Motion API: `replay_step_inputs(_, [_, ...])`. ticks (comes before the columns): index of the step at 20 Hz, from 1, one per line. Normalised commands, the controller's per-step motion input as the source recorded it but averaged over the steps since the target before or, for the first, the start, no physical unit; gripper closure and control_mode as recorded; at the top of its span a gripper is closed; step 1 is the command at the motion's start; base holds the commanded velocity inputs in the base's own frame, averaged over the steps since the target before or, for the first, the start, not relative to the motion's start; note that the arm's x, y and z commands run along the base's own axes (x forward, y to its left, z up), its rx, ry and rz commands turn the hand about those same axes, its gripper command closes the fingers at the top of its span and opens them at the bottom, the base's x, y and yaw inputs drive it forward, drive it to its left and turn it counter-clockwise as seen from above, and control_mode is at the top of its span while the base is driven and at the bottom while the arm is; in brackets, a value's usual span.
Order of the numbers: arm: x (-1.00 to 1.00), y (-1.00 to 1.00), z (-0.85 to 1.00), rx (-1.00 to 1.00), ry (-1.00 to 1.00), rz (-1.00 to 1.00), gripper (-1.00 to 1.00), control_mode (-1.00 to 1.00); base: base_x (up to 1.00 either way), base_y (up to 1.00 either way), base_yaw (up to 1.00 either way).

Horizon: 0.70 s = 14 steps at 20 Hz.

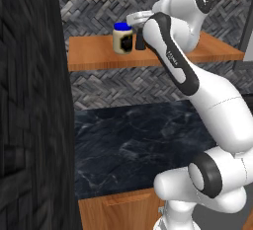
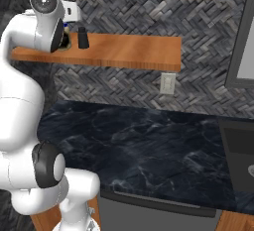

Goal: Collect the turmeric, mayonnaise, and shaker from the cabinet and place them next to the stove.

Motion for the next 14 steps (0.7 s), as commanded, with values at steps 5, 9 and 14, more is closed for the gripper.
replay_step_inputs(5, [0.17, 0.07, -0.08, -0.02, 0.00, 0.00, -1.00, -1.00, 0.00, 0.00, 0.00])
replay_step_inputs(9, [0.17, 0.08, -0.01, 0.00, 0.00, 0.00, -1.00, -1.00, 0.00, 0.00, 0.00])
replay_step_inputs(14, [0.17, 0.13, -0.04, -0.02, 0.00, 0.00, -1.00, -1.00, 0.00, 0.00, 0.00])
